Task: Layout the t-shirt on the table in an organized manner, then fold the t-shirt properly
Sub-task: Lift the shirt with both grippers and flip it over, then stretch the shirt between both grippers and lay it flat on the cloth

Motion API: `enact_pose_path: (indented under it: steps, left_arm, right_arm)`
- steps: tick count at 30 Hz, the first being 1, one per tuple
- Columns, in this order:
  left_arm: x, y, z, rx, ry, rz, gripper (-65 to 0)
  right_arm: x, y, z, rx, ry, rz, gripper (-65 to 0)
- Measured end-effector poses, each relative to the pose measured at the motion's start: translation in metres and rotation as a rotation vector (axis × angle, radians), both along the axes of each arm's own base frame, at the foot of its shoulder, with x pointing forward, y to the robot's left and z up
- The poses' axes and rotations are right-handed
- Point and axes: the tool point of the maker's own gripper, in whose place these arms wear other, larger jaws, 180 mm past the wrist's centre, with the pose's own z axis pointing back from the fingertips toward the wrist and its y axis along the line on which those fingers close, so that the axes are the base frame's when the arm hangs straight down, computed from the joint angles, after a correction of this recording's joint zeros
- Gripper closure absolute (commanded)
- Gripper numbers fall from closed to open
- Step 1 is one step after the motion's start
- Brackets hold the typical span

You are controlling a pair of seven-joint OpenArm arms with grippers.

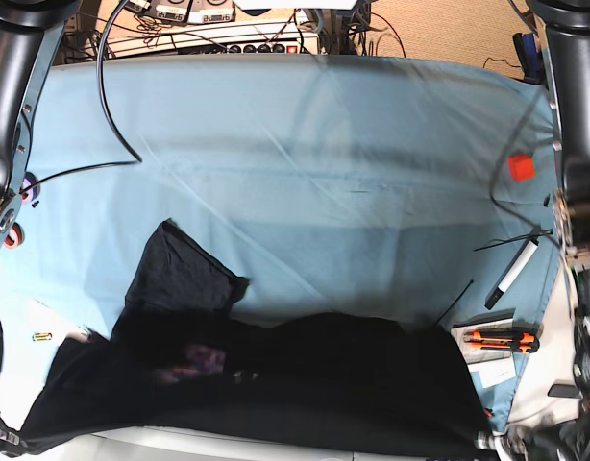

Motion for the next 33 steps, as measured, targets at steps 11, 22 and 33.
enact_pose_path:
  steps: [11,22,33]
  left_arm:
    - [-0.051,0.029,-0.096,0.021,0.187,-0.011,0.0]
    - [-0.124,0.011,-0.195,0.101,0.356,-0.096,0.0]
    - [-0.199,0.022,-0.232,0.085,0.364,-0.026,0.0]
  right_arm:
    - [-0.016,0.000,0.015,0.074,-0.070,0.102,0.0]
    - [-0.059,0.030,-0.152,0.131,0.190,0.205,0.0]
    - [-0.160,0.057,-0.244,0.196,0.250,0.256,0.0]
